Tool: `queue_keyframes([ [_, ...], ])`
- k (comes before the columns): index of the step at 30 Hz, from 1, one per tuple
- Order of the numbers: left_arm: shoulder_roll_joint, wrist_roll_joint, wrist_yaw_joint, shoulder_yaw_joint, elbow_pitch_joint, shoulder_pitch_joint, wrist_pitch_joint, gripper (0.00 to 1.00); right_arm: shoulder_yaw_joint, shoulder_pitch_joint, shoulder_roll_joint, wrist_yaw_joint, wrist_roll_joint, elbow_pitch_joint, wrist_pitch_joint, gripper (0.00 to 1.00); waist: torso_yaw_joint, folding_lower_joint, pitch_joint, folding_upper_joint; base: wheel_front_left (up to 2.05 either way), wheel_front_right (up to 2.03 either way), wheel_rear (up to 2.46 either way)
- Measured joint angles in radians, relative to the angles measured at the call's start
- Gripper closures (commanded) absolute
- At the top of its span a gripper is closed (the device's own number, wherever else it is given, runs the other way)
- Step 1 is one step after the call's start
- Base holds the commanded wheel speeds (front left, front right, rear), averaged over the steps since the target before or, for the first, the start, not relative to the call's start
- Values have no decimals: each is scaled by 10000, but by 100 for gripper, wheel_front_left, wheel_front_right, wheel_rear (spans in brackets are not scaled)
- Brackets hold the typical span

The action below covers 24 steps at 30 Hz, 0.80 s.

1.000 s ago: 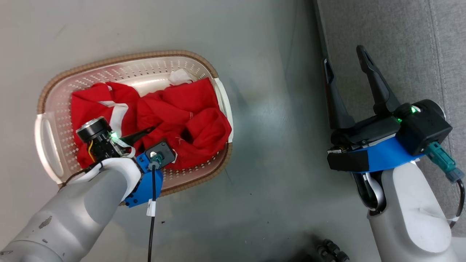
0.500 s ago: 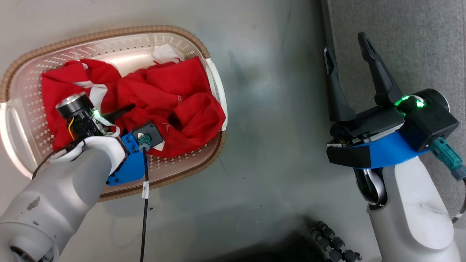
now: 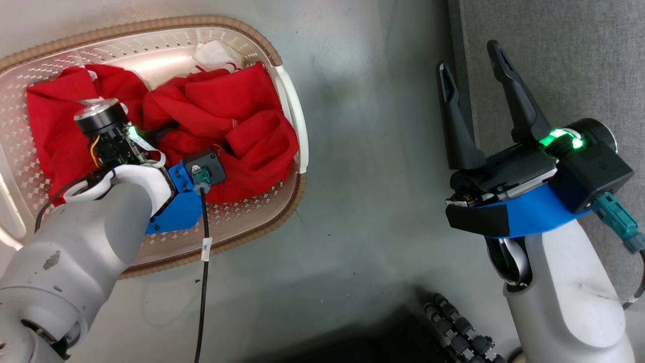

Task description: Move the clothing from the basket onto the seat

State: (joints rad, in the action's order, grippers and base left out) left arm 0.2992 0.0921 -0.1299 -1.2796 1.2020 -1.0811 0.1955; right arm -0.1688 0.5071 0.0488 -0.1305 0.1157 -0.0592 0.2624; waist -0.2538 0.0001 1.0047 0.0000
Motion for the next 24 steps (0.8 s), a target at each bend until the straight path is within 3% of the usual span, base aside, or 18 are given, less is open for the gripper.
queue_keyframes([
  [7, -174, 63, 0, 0, 318, -3, -299, 0, -31, 0, 0, 0, 0, 52, 0, 0, -107, -1, 185, 0, 0, 0, 0],
  [8, -184, 77, 0, 0, 337, -3, -359, 44, -27, 0, 0, 0, 0, 54, 0, 0, -103, 0, 193, 0, 0, 0, 0],
  [9, -188, 75, 0, 0, 353, -2, -376, 100, -33, 0, 0, 0, 0, 56, 0, 0, -102, 0, 194, 0, 0, 0, 0],
  [24, -546, 583, -2, 0, 155, 132, -221, 100, 150, 2, 2, 0, -146, -56, 0, 0, 128, 0, -194, 0, 0, 0, 0],
])
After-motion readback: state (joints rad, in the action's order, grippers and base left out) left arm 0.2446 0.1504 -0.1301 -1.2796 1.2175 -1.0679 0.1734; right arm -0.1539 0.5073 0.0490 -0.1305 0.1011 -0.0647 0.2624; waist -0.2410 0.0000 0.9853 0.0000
